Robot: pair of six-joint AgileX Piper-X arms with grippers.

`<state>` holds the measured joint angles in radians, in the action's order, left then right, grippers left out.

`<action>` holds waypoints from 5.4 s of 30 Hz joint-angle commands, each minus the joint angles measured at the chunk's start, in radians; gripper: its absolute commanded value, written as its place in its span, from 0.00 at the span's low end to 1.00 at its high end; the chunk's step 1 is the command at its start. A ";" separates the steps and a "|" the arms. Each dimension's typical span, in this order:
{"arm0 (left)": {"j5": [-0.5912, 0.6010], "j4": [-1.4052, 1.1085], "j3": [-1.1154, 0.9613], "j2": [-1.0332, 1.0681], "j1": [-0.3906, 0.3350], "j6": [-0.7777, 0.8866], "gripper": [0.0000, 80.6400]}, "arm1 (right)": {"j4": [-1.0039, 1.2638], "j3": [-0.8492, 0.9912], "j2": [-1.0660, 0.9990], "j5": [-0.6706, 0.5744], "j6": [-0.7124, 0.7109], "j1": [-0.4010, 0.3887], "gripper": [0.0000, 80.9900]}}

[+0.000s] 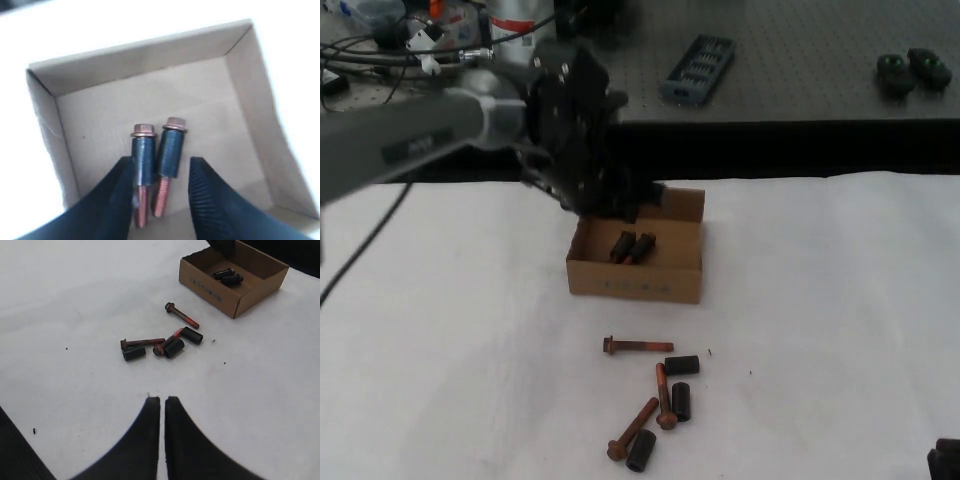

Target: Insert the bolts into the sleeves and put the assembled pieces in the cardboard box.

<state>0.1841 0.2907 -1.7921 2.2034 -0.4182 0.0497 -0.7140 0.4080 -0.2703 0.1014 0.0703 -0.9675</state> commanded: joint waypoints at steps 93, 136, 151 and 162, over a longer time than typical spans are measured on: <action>-0.024 0.187 1.297 -1.575 0.005 0.077 0.13 | -0.187 1.250 -1.912 -0.134 -0.834 0.169 0.33; 0.172 0.059 1.267 -1.428 0.005 0.016 0.13 | -0.290 1.213 -1.529 -0.342 -0.421 0.259 0.05; 0.198 0.044 1.045 -1.070 -0.160 -0.013 0.13 | -0.259 0.726 -1.048 -0.281 -0.321 0.383 0.05; 0.084 -0.017 0.890 -0.794 -0.289 0.003 0.13 | -0.275 0.482 -0.662 -0.268 -0.169 0.419 0.05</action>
<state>0.3078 0.2907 -0.8487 1.3518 -0.6910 0.0513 -0.9927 0.8828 -0.9235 -0.1603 -0.1003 -0.5543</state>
